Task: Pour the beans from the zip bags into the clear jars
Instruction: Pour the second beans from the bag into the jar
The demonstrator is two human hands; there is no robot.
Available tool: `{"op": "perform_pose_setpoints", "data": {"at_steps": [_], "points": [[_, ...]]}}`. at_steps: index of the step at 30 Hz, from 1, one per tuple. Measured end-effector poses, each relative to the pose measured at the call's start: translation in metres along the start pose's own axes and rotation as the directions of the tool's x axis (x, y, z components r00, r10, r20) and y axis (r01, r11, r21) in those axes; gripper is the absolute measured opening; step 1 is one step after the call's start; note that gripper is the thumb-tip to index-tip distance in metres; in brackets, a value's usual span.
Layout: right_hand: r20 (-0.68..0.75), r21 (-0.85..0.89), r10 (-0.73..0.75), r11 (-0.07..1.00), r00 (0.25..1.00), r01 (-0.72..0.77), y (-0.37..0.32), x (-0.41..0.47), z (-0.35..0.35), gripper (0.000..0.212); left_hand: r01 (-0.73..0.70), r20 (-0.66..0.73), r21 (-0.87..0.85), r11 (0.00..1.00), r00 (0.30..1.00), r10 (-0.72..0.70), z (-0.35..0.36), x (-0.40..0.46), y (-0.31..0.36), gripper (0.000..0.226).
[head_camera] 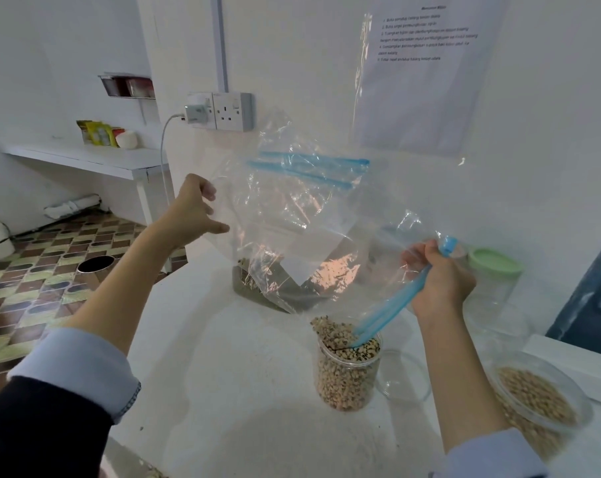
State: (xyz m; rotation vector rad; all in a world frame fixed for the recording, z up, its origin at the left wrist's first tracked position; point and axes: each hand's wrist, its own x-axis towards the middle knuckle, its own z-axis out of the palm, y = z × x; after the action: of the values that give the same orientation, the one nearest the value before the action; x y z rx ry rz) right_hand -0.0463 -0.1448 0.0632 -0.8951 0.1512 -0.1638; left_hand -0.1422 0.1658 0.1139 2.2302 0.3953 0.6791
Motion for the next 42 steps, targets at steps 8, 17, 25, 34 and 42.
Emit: {"op": "perform_pose_setpoints", "data": {"at_steps": [8,17,25,34,42], "points": [[0.011,0.045,-0.004,0.999,1.000,0.004,-0.001,0.005,-0.007,0.023,0.020,-0.140,-0.163,0.986,0.989,-0.043,-0.009,-0.005,-0.009,0.008],[0.062,0.051,-0.044,0.998,0.997,0.040,0.003,0.000,0.002,0.024,0.228,0.147,-0.935,0.272,0.946,-0.287,0.016,-0.011,-0.040,0.039],[0.084,0.041,-0.059,0.998,0.995,0.056,-0.008,-0.012,0.012,0.024,0.054,0.042,-0.998,0.026,0.940,-0.337,0.037,-0.014,-0.037,0.021],[0.097,-0.006,-0.054,0.998,0.994,0.055,-0.014,-0.017,0.021,0.023,0.038,0.015,-0.997,0.062,0.941,-0.338,0.035,-0.015,-0.039,0.048],[0.076,-0.009,-0.031,0.999,0.997,0.031,-0.015,-0.013,0.021,0.021,0.100,0.072,-0.992,0.080,0.952,-0.296,0.027,-0.010,-0.034,0.023]]}}
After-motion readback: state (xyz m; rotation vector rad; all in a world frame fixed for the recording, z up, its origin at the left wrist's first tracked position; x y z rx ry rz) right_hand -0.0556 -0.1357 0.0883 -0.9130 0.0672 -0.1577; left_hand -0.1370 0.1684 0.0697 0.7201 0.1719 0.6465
